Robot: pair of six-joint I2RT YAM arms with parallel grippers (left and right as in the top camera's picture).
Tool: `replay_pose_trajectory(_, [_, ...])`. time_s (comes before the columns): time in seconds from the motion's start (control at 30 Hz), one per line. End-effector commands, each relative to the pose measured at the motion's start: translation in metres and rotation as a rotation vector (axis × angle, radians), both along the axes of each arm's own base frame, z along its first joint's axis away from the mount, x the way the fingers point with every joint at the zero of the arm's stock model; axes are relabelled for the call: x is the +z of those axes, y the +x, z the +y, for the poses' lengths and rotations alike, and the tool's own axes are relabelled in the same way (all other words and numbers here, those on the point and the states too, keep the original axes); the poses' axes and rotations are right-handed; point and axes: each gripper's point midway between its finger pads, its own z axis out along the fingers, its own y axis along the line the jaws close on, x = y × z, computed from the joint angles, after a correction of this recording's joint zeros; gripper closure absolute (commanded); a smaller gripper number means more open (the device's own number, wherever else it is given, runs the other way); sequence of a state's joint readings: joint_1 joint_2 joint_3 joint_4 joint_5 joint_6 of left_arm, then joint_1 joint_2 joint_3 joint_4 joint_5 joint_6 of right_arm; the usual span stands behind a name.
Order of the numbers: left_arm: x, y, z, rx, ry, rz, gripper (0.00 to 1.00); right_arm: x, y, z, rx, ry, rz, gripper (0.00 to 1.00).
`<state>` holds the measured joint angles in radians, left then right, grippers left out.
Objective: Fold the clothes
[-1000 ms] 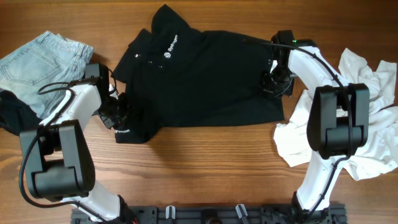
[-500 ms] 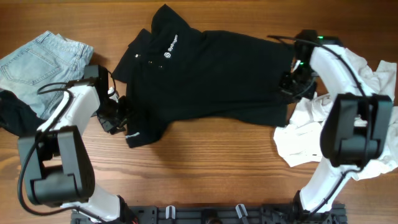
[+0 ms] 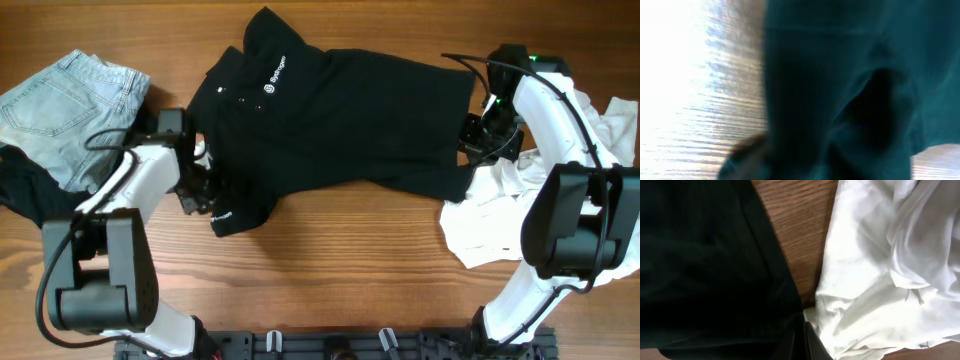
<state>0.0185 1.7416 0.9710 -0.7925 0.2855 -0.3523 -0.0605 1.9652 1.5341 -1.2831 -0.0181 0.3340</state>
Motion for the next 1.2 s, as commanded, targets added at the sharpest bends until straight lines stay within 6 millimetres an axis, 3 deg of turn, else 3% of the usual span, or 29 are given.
replay_pose_trajectory(0.0, [-0.006, -0.006, 0.002, -0.008, 0.009, 0.016, 0.96, 0.012, 0.004, -0.003, 0.023, -0.018, -0.034, 0.96])
replay_pose_trajectory(0.1, [0.005, -0.008, 0.008, 0.007, 0.007, 0.039, 0.96, 0.018, 0.003, -0.004, 0.019, -0.021, -0.045, 0.96])
replay_pose_trajectory(0.3, [0.104, -0.001, 0.037, 0.043, 0.012, -0.088, 0.96, 0.073, -0.001, -0.025, -0.040, -0.040, -0.208, 0.96])
replay_pose_trajectory(0.4, [0.145, -0.007, 0.037, 0.064, 0.008, -0.224, 0.96, 0.083, -0.009, -0.026, 0.002, -0.048, -0.213, 0.96])
replay_pose_trajectory(0.57, [0.178, -0.033, 0.029, 0.093, -0.007, -0.291, 0.96, 0.082, -0.030, -0.030, 0.008, -0.071, -0.123, 0.96])
replay_pose_trajectory(0.63, [0.183, -0.030, 0.030, 0.092, -0.002, -0.329, 0.96, 0.082, -0.033, -0.034, 0.003, -0.095, -0.111, 0.96])
replay_pose_trajectory(0.77, [0.184, 0.007, 0.034, 0.103, 0.003, -0.426, 0.96, 0.083, 0.001, -0.038, 0.032, -0.112, -0.245, 0.91])
replay_pose_trajectory(0.83, [0.166, 0.024, 0.029, 0.084, -0.005, -0.394, 0.96, 0.083, 0.021, -0.040, 0.032, -0.118, -0.318, 0.90])
replay_pose_trajectory(1.03, [0.102, 0.046, -0.001, 0.016, -0.103, -0.224, 0.96, 0.061, 0.029, -0.030, 0.093, -0.062, -0.280, 0.91])
replay_pose_trajectory(1.17, [0.075, 0.073, -0.002, 0.008, -0.105, -0.250, 0.96, 0.042, 0.048, -0.032, 0.120, -0.065, -0.299, 0.90])
